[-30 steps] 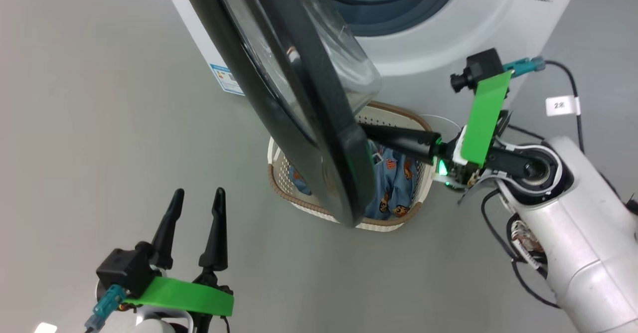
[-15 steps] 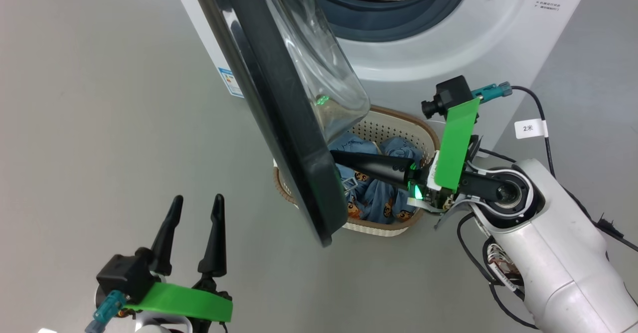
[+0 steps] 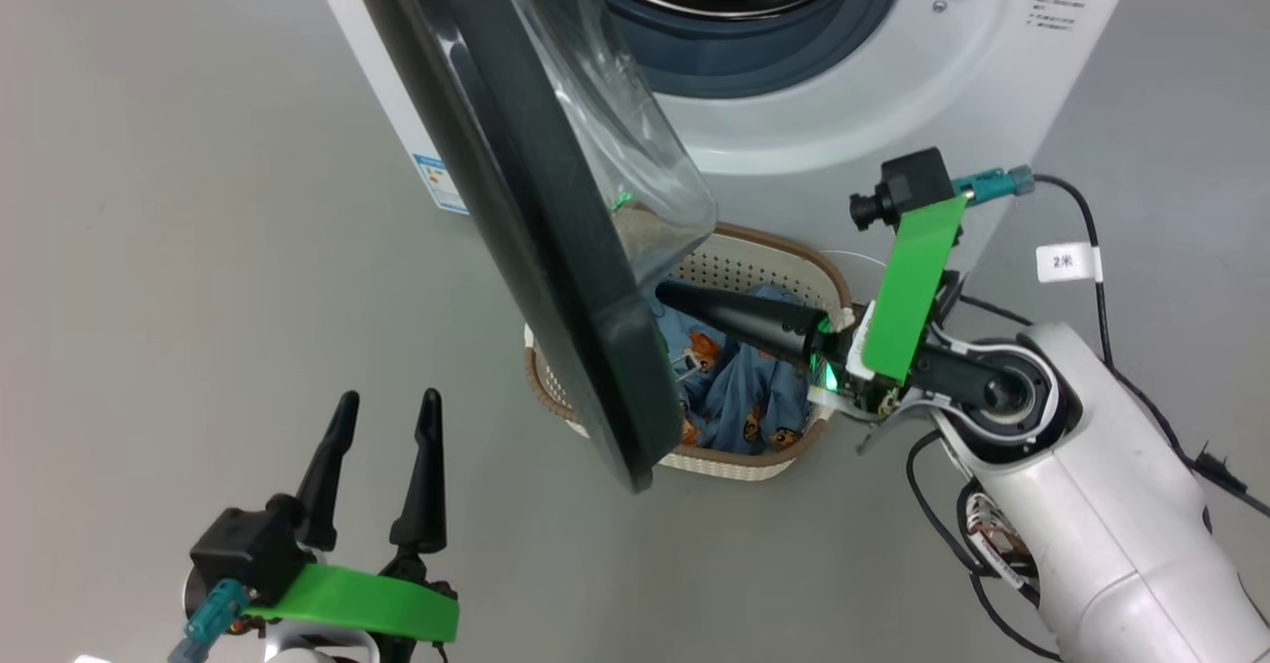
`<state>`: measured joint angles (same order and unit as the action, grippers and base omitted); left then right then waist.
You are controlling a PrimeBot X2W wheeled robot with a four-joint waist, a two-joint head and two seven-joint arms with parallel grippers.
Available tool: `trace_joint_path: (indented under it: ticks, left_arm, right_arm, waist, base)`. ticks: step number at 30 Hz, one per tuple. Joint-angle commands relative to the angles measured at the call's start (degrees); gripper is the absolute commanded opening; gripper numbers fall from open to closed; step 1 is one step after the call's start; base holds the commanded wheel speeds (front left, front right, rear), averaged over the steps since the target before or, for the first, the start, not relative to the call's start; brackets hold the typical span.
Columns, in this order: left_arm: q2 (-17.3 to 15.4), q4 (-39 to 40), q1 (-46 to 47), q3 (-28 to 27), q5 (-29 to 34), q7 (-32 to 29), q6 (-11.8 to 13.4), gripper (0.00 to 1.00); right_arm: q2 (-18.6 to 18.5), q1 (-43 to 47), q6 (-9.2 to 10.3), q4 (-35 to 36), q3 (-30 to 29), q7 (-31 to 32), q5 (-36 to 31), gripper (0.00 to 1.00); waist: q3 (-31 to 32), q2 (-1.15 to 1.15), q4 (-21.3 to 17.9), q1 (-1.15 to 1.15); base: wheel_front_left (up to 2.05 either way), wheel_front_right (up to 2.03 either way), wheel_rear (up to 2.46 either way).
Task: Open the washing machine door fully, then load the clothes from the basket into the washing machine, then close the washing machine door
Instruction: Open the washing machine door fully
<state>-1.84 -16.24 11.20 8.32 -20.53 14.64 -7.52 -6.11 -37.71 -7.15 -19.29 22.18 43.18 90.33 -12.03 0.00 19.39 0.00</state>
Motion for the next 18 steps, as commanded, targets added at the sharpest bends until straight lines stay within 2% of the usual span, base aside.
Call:
trace_joint_path:
  ticks: [1, 3, 5, 8, 11, 15, 18]
  left_arm:
    - [-1.04, 0.73, -0.41, -2.09, 0.78, 0.36, 0.03, 1.0]
    - [-1.04, 0.68, -0.46, -2.23, 1.01, 0.36, 0.03, 1.0]
    - [-1.04, 0.56, -0.55, -2.5, 1.32, 0.36, 0.03, 1.0]
    - [-1.08, 0.39, -0.82, -3.09, 1.76, 0.36, 0.03, 1.0]
    - [-1.4, 0.22, -1.2, -3.64, 1.81, 0.36, 0.03, 1.0]
    - [-2.04, 0.24, -1.91, -4.51, 1.65, 0.36, 0.03, 1.0]
    - [-2.4, 0.25, -2.2, -4.88, 1.62, 0.36, 0.03, 1.0]
  right_arm:
    - [0.77, 1.77, -0.34, 1.81, 0.09, -0.83, -0.92, 0.15]
    - [0.46, 2.25, -0.34, 2.05, -0.17, -1.37, -1.03, 0.21]
    - [0.11, 2.81, -0.34, 2.36, -0.39, -2.02, -1.22, 0.35]
    - [-0.42, 3.75, -0.34, 2.83, -0.98, -3.22, -1.32, 0.49]
    - [-1.15, 4.72, -0.34, 3.07, -1.67, -4.68, -1.63, 0.75]
    - [-2.15, 5.88, -0.34, 3.12, -2.16, -6.86, -2.37, 0.97]
    - [-2.67, 6.61, -0.34, 3.25, -2.29, -7.73, -2.49, 1.0]
  waist:
    - [0.59, 0.0, -0.7, 0.0]
    - [0.91, 0.0, -1.17, 0.0]
    - [1.33, 0.0, -1.68, 0.0]
    - [2.08, 0.0, -2.52, 0.0]
    - [2.88, 0.0, -3.47, 0.0]
    - [3.73, 0.0, -5.15, 0.0]
    - [4.19, 0.0, -6.05, 0.0]
  base:
    - [0.0, 0.0, 0.0]
    - [0.0, 0.0, 0.0]
    - [0.0, 0.0, 0.0]
    - [0.0, 0.0, 0.0]
    - [0.0, 0.0, 0.0]
    - [0.0, 0.0, 0.0]
    - [0.0, 0.0, 0.0]
